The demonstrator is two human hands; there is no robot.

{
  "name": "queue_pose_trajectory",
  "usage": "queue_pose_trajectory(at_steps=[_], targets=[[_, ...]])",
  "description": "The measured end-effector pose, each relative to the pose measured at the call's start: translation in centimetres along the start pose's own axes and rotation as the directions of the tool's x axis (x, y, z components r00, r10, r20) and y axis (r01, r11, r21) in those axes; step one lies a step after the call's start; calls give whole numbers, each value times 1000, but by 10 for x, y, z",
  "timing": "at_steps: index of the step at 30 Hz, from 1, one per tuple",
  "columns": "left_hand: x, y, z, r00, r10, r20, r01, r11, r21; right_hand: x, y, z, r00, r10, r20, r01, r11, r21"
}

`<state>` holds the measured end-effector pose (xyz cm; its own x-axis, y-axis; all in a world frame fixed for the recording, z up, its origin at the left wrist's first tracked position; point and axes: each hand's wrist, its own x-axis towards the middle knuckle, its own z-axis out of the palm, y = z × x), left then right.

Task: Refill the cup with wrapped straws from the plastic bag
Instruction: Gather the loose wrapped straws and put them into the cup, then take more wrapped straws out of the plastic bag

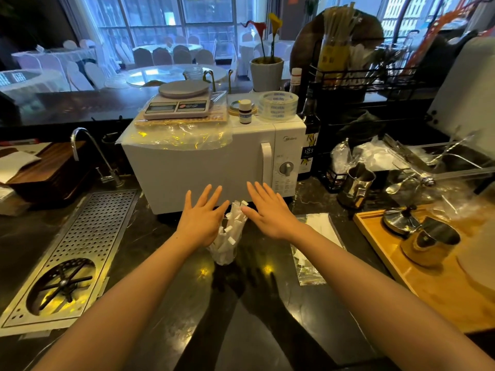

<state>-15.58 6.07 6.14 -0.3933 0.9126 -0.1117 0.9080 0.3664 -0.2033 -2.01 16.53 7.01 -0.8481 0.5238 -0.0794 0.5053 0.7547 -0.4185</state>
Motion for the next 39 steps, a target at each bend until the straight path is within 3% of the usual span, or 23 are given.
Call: queue_pose_trajectory(at_steps=[6, 10, 15, 20, 27, 34, 39], targets=[[2, 3, -9, 998, -41, 55, 45, 997, -69, -12, 11, -7, 999, 43, -16, -42, 999, 9], [7, 13, -30, 998, -52, -19, 49, 989, -142, -19, 19, -12, 998, 57, -27, -58, 998, -17], [17, 49, -50, 993, 41, -111, -64, 976, -210, -32, 37, -21, 994, 80, -69, -83, 996, -41], [26, 96, -45, 980, 160, -122, -186, 951, -249, -58, 67, -27, 975, 199, -93, -206, 976, -67], [36, 156, -14, 959, 281, -31, -278, 918, -283, -93, 117, -14, 915, 396, -80, -400, 915, -42], [33, 189, 38, 929, 357, 100, -295, 874, -385, -108, 152, 24, 820, 573, 0, -569, 814, 122], [30, 199, 64, 904, 403, 144, -324, 864, -385, -114, 158, 41, 779, 621, 90, -627, 776, 73]])
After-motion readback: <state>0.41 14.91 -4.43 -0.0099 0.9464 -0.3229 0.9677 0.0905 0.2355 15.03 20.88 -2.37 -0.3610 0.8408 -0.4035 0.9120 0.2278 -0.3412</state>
